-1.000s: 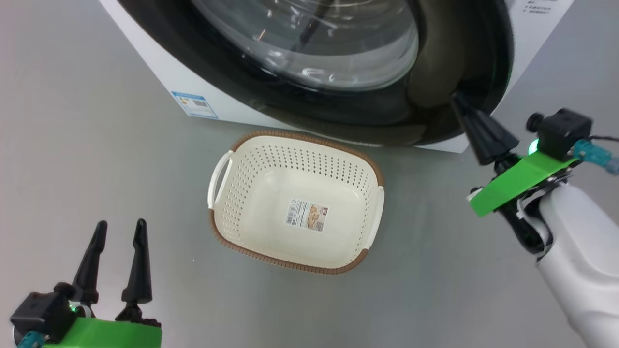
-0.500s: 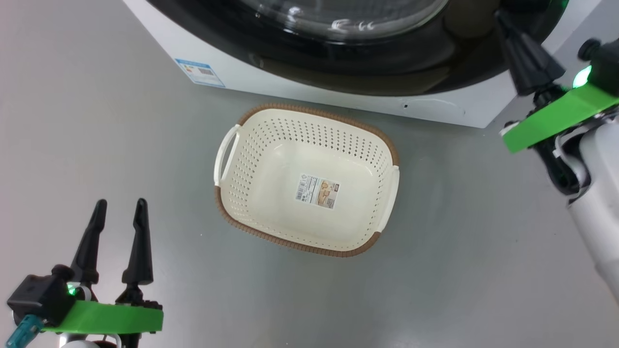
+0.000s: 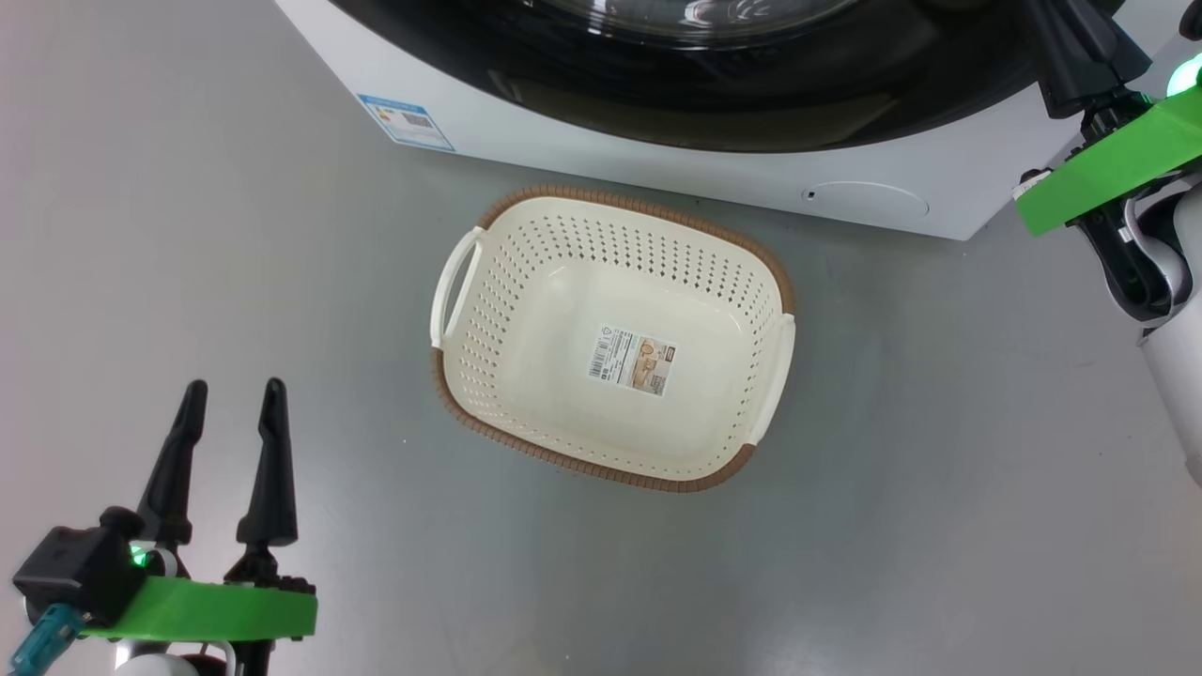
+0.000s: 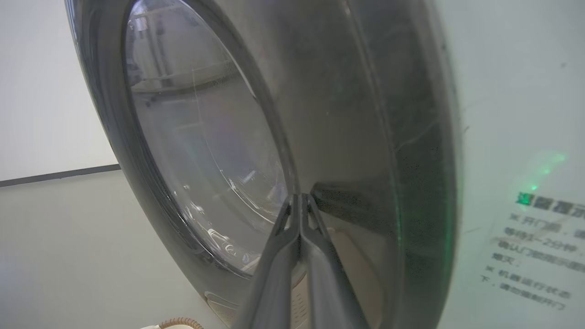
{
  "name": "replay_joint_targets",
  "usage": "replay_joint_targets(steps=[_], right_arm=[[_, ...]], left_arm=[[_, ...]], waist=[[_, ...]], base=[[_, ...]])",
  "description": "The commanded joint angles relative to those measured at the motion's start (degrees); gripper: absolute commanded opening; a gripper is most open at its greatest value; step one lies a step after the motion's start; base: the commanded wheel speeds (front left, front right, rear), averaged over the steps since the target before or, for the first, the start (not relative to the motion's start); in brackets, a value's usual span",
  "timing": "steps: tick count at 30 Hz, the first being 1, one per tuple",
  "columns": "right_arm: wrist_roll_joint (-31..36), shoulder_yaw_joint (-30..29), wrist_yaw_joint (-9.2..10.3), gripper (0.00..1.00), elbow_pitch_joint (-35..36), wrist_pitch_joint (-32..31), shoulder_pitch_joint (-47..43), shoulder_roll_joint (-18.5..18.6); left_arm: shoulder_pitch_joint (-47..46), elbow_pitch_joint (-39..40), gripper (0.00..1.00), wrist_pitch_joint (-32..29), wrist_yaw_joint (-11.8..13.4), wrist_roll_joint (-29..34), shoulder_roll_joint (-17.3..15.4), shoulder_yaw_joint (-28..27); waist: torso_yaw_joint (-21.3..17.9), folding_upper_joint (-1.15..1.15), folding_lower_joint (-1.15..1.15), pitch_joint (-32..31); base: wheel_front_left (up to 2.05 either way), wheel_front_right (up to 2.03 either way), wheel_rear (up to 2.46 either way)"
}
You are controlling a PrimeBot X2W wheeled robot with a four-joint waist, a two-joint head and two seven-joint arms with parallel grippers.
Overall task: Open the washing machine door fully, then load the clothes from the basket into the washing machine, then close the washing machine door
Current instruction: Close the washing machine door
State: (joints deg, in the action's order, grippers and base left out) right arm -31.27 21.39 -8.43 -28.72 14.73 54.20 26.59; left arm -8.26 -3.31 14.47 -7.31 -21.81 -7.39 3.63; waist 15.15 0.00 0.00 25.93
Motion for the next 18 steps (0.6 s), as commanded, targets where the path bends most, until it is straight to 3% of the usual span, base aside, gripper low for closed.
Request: replay_joint_targets(steps=[1, 15, 16, 17, 18], right_arm=[[0.30, -1.88, 0.94, 0.00, 0.16, 0.27, 1.51, 0.98], [0.29, -0.99, 0.94, 0.00, -0.44, 0.27, -2.94, -1.09], [0.30, -0.94, 0.94, 0.09, -0.31, 0.27, -3.48, -1.25], [0.33, -0.90, 0.94, 0.34, -0.16, 0.27, -4.02, -1.42], [0.37, -0.87, 0.94, 0.42, 0.00, 0.27, -4.59, -1.60]], left_arm=[[-0.86, 0.85, 1.00, 0.52, -0.17, -0.58, -1.40, -2.01], [0.06, -0.16, 1.00, 0.52, -0.18, -0.32, -1.68, -2.03], [0.16, -0.22, 1.00, 0.52, -0.18, -0.31, -1.70, -1.98], [0.25, -0.28, 1.00, 0.52, -0.18, -0.29, -1.74, -1.91], [0.35, -0.37, 1.00, 0.52, -0.18, -0.26, -1.80, -1.84]], waist=[[0.00, 0.00, 0.00, -0.31], [-1.43, 0.00, 0.00, -3.91], [-1.62, 0.00, 0.00, -4.31], [-1.81, 0.00, 0.00, -4.73], [-2.01, 0.00, 0.00, -5.21]], base=[[0.00, 0.00, 0.00], [0.00, 0.00, 0.00], [0.00, 0.00, 0.00], [0.00, 0.00, 0.00], [0.00, 0.00, 0.00]])
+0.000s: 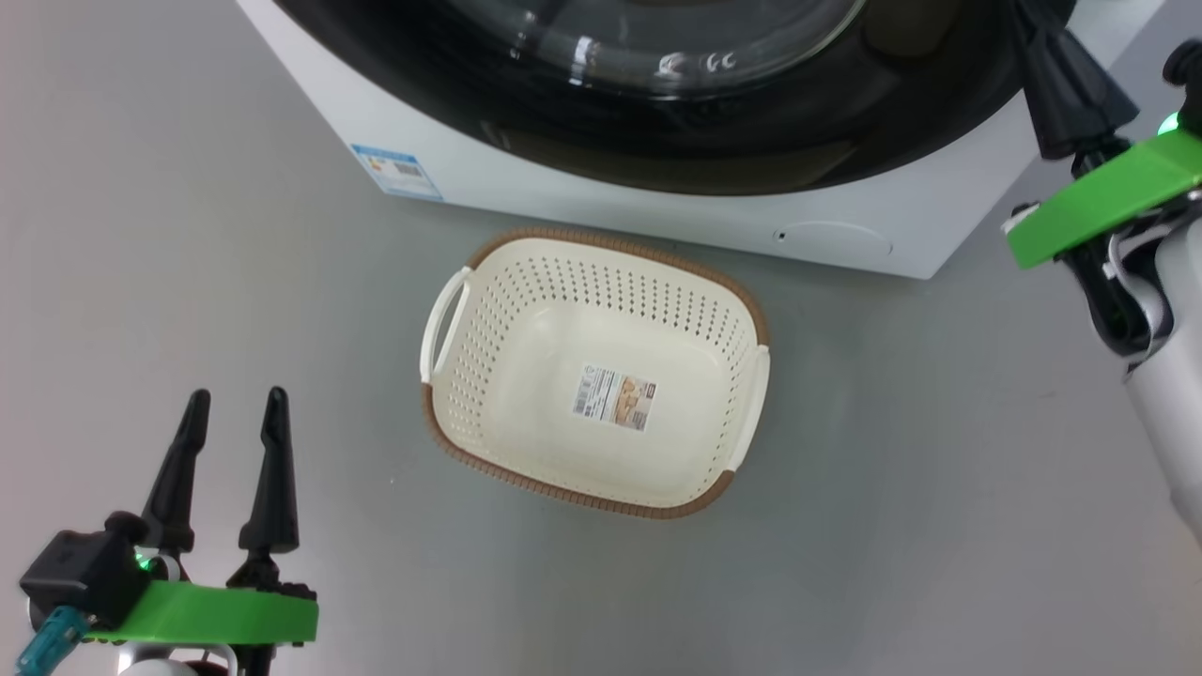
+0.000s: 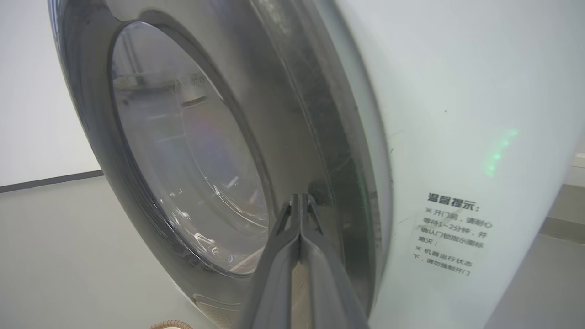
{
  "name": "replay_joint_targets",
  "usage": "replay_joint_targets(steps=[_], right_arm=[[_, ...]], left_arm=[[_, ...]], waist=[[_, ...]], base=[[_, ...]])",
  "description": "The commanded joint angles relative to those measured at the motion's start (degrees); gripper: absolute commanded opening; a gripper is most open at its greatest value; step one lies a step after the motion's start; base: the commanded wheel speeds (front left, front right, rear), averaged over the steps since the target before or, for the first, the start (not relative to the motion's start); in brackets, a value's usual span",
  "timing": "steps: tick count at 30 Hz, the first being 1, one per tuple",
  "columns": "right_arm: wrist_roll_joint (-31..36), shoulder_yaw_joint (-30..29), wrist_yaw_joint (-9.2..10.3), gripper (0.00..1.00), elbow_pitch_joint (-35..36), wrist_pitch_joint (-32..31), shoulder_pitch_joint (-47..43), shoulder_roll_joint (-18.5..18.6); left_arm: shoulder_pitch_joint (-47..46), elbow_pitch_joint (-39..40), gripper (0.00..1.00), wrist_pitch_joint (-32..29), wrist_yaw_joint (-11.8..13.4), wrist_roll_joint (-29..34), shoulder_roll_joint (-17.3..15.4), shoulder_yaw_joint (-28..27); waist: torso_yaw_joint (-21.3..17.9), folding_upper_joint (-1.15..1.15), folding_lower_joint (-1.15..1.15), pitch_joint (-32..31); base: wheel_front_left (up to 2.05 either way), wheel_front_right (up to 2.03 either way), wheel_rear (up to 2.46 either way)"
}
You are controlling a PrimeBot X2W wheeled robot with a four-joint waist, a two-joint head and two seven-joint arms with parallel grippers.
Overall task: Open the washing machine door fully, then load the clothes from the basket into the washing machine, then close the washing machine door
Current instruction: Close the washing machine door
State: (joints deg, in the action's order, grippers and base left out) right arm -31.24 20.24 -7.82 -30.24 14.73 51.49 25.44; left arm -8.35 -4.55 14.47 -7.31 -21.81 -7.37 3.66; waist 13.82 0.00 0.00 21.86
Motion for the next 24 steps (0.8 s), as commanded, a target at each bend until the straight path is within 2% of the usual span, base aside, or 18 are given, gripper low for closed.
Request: replay_joint_targets(steps=[1, 2, 3, 4, 13, 24], right_arm=[[0.37, 0.35, 0.33, 0.47, 1.68, 0.27, -2.45, -0.65], [0.41, 0.55, 0.33, 0.59, 1.84, 0.27, -3.04, -0.86], [0.42, 0.88, 0.33, 0.89, 2.05, 0.27, -3.66, -1.07], [0.40, 1.14, 0.33, 1.00, 2.25, 0.27, -4.26, -1.28], [-0.27, 2.47, 0.33, 1.00, 4.65, 0.27, -10.60, -2.85], [-0.69, 1.44, 0.33, 1.00, 8.75, 0.27, -18.09, -3.70]], left_arm=[[0.57, 0.79, 1.00, 0.52, -0.18, -0.24, -1.88, -1.86], [0.69, 0.73, 1.00, 0.52, -0.18, -0.22, -1.94, -1.86], [0.83, 0.65, 1.00, 0.52, -0.18, -0.20, -1.99, -1.85], [0.98, 0.57, 1.00, 0.52, -0.18, -0.18, -2.06, -1.83], [2.64, -0.20, 1.00, 0.52, -0.18, 0.23, -2.48, -1.65], [4.72, -0.18, 1.00, 0.52, -0.18, 0.63, -2.52, -2.77]], waist=[[-0.92, 0.00, 0.00, -1.62], [-1.17, 0.00, 0.00, -2.13], [-1.42, 0.00, 0.00, -2.66], [-1.70, 0.00, 0.00, -3.19], [-4.46, 0.00, 0.00, -8.40], [-8.83, 0.00, 0.00, -12.73]], base=[[0.00, 0.00, 0.00], [0.00, 0.00, 0.00], [0.00, 0.00, 0.00], [0.00, 0.00, 0.00], [0.00, 0.00, 0.00], [0.00, 0.00, 0.00]])
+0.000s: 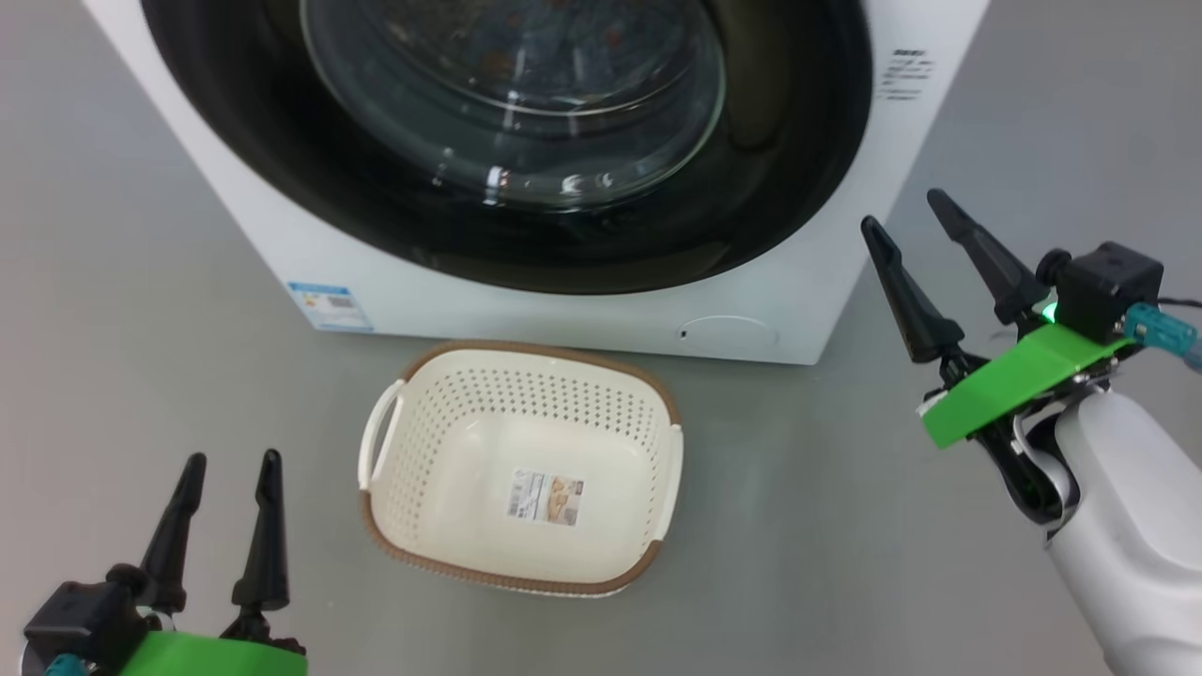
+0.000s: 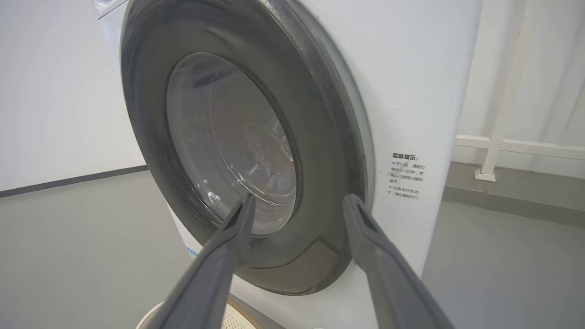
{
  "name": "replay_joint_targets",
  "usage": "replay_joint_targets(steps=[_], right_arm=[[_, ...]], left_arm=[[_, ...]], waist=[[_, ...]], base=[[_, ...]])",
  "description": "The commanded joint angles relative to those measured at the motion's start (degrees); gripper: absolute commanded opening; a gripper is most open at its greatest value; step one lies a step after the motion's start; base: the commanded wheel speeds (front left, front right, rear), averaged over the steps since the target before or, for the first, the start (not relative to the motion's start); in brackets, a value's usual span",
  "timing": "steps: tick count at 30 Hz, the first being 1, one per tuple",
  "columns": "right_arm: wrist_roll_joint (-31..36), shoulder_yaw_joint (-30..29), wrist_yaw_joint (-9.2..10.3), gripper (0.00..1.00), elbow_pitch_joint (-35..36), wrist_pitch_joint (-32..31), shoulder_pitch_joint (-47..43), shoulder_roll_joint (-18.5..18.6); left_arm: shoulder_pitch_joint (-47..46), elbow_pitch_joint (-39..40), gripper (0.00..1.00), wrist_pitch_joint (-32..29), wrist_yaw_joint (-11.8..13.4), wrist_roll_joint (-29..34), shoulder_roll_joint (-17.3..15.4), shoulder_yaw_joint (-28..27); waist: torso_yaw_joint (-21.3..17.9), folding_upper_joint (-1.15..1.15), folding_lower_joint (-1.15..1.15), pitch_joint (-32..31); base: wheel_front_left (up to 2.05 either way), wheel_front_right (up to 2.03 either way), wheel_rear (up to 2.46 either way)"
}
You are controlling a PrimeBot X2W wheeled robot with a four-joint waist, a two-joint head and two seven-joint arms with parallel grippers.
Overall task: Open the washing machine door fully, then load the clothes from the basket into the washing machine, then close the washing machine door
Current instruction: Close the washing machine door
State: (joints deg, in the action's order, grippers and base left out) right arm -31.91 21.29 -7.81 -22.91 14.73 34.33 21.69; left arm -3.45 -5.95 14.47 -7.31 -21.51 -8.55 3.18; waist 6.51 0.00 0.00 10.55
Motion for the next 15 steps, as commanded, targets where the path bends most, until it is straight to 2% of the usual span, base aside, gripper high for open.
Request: replay_joint_targets(steps=[1, 15], right_arm=[[0.03, 0.25, 0.32, 1.00, 1.74, 0.27, -1.52, 0.03], [1.05, -2.91, 0.32, 1.00, 5.61, 0.27, -11.36, -2.09]], left_arm=[[-0.06, 1.19, 1.00, 0.52, -0.18, 0.36, -1.31, -2.45], [2.34, 1.34, 1.00, 0.52, -0.18, 0.71, -0.80, -4.44]], waist=[[-1.94, 0.00, 0.00, -1.72], [-7.32, 0.00, 0.00, -6.65]], base=[[0.00, 0.00, 0.00], [0.00, 0.00, 0.00]])
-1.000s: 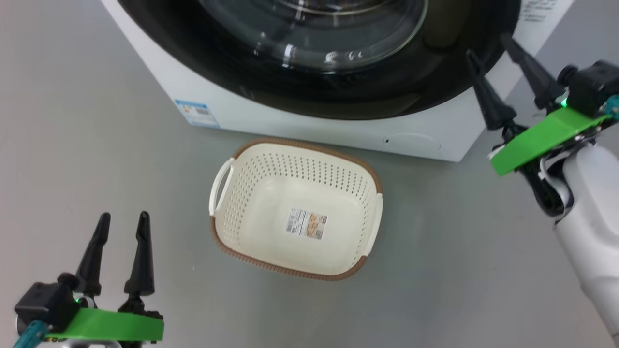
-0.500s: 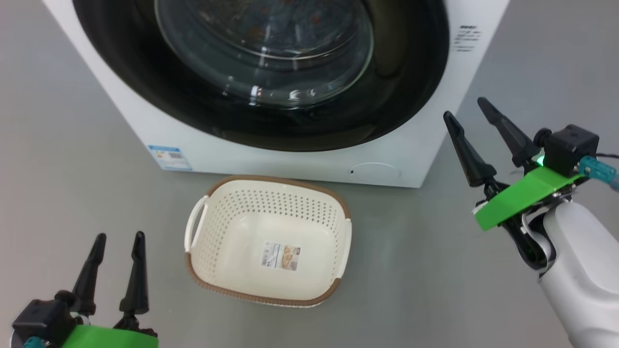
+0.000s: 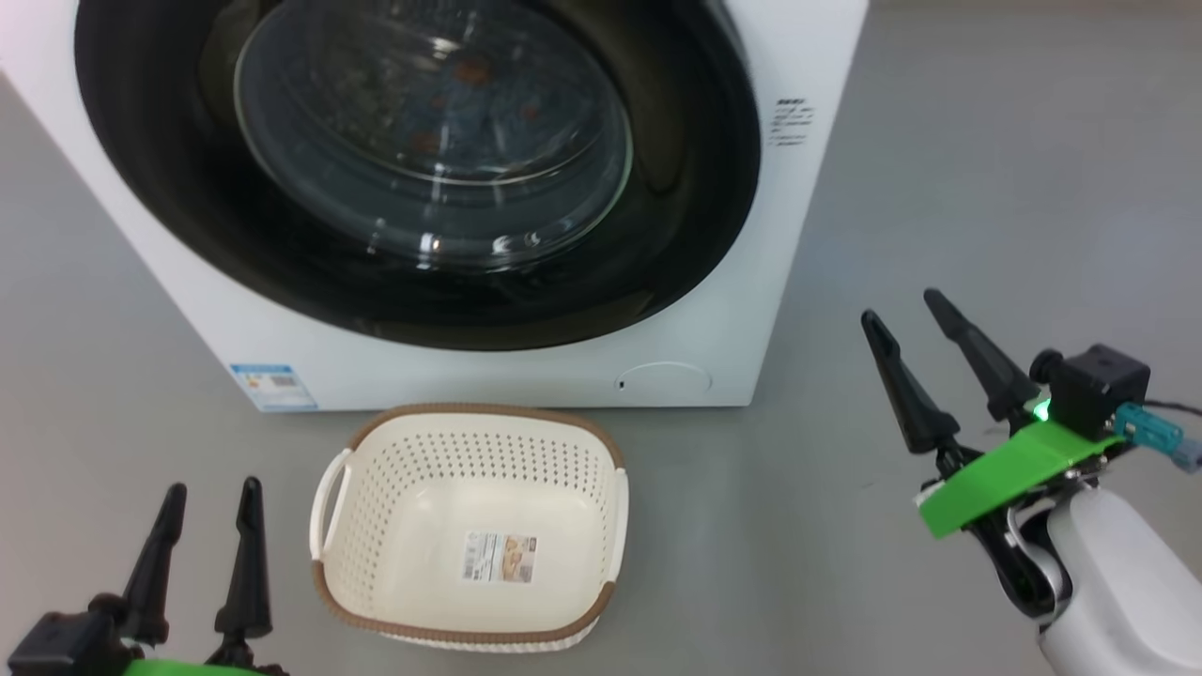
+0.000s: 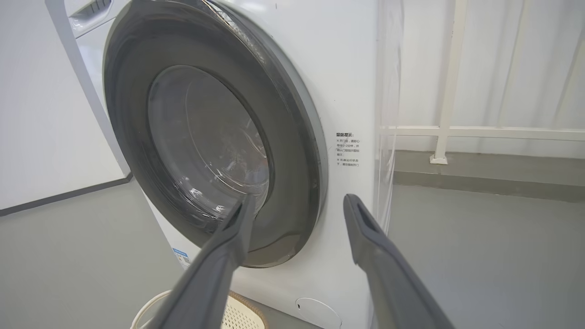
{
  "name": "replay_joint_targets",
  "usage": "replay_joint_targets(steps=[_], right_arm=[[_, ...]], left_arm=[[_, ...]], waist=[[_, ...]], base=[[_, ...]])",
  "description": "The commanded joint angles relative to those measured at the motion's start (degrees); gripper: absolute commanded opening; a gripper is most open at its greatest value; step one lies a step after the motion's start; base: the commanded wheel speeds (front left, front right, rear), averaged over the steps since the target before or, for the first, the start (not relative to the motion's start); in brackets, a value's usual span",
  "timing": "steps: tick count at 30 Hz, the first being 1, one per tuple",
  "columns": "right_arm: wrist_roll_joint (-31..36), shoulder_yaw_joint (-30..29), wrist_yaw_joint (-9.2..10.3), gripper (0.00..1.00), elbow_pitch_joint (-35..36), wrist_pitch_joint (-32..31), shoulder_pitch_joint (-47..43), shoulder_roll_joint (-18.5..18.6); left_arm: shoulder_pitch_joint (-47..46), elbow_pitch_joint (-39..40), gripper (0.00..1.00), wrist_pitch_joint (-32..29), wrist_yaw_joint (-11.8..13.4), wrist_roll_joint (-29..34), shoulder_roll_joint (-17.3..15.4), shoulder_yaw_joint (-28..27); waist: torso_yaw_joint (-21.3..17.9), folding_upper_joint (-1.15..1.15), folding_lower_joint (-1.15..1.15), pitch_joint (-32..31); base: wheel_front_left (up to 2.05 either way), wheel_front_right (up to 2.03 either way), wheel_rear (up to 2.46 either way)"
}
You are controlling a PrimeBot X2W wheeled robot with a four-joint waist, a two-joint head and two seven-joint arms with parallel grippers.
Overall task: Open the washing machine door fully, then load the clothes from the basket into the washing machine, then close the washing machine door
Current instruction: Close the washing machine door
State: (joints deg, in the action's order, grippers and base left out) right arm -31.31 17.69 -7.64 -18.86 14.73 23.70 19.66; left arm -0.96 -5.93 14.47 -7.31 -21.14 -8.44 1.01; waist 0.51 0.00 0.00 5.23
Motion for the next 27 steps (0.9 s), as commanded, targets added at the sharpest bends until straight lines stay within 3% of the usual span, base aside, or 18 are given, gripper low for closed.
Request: replay_joint_targets(steps=[1, 27], right_arm=[[0.53, 0.43, 0.15, 1.00, 1.81, 0.27, -1.41, -0.11], [4.19, -8.12, 0.15, 1.00, 7.62, 0.27, -15.30, -3.31]], left_arm=[[0.06, 1.42, 1.00, 0.52, -0.18, 0.31, -0.83, -2.35], [3.40, 2.50, 1.00, 0.52, -0.18, -1.09, -0.74, -2.43]], waist=[[-1.61, 0.00, 0.00, -1.60], [-5.56, 0.00, 0.00, -4.62]], base=[[0.00, 0.00, 0.00], [0.00, 0.00, 0.00]])
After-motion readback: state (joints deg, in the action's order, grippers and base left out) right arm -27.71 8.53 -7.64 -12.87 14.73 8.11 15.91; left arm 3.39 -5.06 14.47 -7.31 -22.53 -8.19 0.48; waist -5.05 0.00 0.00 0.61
